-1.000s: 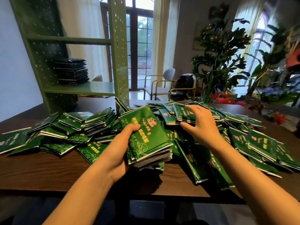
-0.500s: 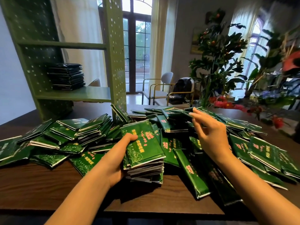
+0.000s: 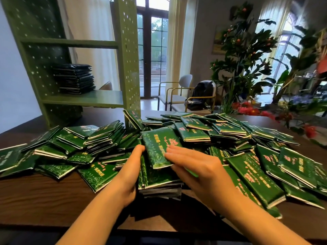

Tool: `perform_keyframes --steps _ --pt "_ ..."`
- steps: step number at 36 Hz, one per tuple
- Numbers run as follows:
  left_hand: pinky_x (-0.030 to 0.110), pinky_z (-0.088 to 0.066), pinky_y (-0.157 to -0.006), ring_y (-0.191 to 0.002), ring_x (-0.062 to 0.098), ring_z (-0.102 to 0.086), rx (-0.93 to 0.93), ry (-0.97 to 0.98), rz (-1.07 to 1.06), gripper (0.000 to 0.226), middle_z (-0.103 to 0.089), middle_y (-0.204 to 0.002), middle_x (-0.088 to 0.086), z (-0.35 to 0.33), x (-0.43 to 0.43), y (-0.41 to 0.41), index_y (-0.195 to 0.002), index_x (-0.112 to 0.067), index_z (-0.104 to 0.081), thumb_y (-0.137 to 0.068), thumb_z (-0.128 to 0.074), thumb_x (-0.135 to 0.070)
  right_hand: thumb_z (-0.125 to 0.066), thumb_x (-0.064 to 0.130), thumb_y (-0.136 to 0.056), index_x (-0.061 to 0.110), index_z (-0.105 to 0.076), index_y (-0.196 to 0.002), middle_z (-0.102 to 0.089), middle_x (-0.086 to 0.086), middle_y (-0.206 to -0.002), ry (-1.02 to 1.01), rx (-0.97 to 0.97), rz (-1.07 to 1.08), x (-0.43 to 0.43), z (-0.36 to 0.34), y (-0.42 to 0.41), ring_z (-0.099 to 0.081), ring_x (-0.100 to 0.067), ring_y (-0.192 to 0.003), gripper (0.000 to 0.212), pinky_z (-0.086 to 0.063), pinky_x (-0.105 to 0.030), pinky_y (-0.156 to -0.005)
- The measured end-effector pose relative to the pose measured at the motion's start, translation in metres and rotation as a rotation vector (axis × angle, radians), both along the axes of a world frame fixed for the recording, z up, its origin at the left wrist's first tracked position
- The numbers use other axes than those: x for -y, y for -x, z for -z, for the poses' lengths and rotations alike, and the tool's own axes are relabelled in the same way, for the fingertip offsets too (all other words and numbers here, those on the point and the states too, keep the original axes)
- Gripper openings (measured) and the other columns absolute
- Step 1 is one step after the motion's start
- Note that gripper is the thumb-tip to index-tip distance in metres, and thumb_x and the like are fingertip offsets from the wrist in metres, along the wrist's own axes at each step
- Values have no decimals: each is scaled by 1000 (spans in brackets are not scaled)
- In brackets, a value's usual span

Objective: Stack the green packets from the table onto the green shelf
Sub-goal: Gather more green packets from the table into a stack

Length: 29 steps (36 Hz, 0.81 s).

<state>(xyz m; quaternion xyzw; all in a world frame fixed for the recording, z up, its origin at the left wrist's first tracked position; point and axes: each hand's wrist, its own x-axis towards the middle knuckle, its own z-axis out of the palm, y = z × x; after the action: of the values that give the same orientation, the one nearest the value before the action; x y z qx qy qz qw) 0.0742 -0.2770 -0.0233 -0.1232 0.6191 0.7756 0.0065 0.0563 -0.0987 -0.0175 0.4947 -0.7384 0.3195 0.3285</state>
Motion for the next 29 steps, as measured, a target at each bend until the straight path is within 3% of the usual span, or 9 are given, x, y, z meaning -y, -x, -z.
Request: perform_keyframes --steps 2,7,12,16,19,21,23,25,29 --pt "46 -45 -101 -104 29 -66 -57 -50 53 53 -73 -108 14 5 -4 -7 -99 -14 -77 -99 -31 -42 -53 25 -93 11 -71 -111 -69 -1 -115 -34 11 -2 1 -4 -4 -62 -11 -113 29 -50 -29 -96" --pt "30 -55 -72 -83 18 -74 -83 -67 32 64 -76 -98 9 -8 -9 -9 -103 -14 -73 -100 -23 -54 -54 28 -92 13 -74 -105 -71 4 -109 -134 -40 7 2 -12 -6 -64 -9 -106 28 -51 -27 -94" --pt "46 -44 -103 -108 27 -67 -79 -104 102 72 -73 -112 10 -7 -3 -11 -116 -17 -71 -80 -49 -75 -58 29 -91 15 -72 -110 -70 6 -113 -231 100 -92 0 -21 -8 -59 -5 -113 28 -46 -26 -98" --pt "40 -55 -80 -76 27 -72 -64 -207 203 49 -74 -93 17 -14 2 -12 -97 -11 -78 -68 -67 -49 -60 30 -91 20 -72 -111 -67 13 -117 -230 366 -147 -6 -36 -9 -52 5 -119 26 -40 -22 -104" --pt "29 -59 -67 -59 19 -70 -69 -191 116 46 -72 -73 17 -27 3 -8 -114 -1 -68 -79 -61 -30 -59 21 -90 21 -73 -107 -69 12 -113 -128 568 -213 -6 -50 -7 -56 1 -116 22 -44 -22 -101" --pt "30 -57 -74 -64 19 -71 -97 -179 74 46 -74 -77 18 -32 4 -7 -116 0 -66 -79 -61 -28 -56 19 -89 20 -72 -105 -71 8 -110 -9 645 -240 -3 -56 -3 -62 -5 -109 23 -49 -22 -93" --pt "38 -54 -86 -73 24 -72 -114 -184 76 40 -75 -91 17 -36 5 -11 -101 -6 -70 -71 -64 -32 -53 24 -89 21 -72 -103 -72 7 -105 73 634 -181 0 -60 8 -65 -5 -102 24 -50 -20 -88" --pt "38 -52 -84 -69 23 -71 -140 -165 47 25 -75 -87 13 -34 10 -12 -91 -9 -71 -82 -61 -30 -52 31 -91 23 -73 -101 -71 13 -100 65 570 -26 4 -62 24 -63 0 -98 25 -47 -18 -86" --pt "36 -53 -80 -66 22 -70 -136 -169 -25 28 -74 -82 11 -30 15 -6 -89 -11 -72 -90 -54 -33 -56 27 -94 14 -69 -109 -67 4 -110 -89 491 286 9 -67 64 -58 -8 -101 24 -42 -25 -87"
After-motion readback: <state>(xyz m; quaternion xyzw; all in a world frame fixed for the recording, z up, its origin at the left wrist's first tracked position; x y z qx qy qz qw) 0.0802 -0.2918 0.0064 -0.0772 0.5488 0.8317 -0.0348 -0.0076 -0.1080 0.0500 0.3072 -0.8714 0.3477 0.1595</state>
